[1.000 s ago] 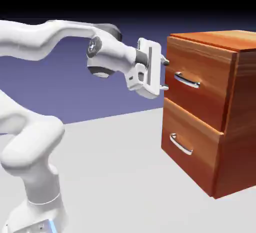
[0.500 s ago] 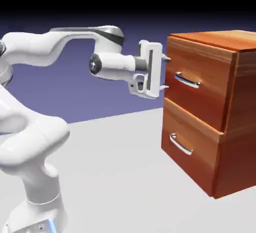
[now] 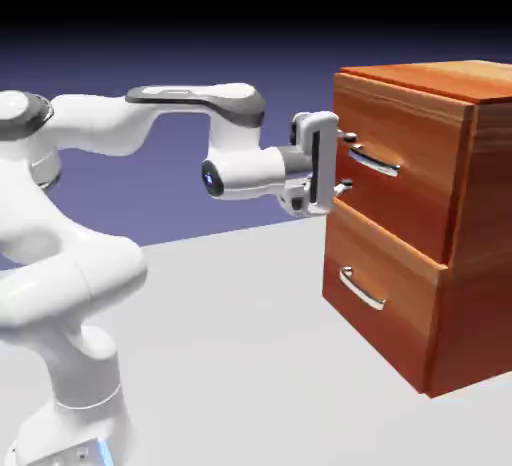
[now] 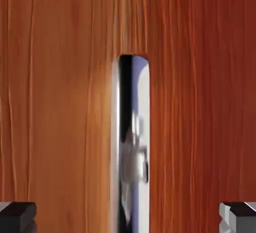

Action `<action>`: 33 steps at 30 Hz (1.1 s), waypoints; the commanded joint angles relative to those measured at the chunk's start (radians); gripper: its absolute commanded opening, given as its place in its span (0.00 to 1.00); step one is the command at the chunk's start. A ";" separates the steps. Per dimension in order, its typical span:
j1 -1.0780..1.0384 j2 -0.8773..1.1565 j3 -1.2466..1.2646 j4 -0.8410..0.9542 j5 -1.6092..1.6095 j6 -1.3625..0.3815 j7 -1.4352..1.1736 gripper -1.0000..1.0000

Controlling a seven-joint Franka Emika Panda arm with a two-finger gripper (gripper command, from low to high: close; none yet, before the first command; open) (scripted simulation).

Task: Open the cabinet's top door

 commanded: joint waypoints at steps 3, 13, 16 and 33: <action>-0.105 0.020 0.055 0.092 0.012 -0.004 -0.001 0.50; 0.122 -0.011 -0.064 -0.094 -0.008 0.016 -0.019 0.00; 0.231 -0.050 -0.116 -0.178 -0.029 0.038 -0.004 0.00; 0.810 -0.182 -0.417 -0.451 -0.030 0.322 -0.179 0.00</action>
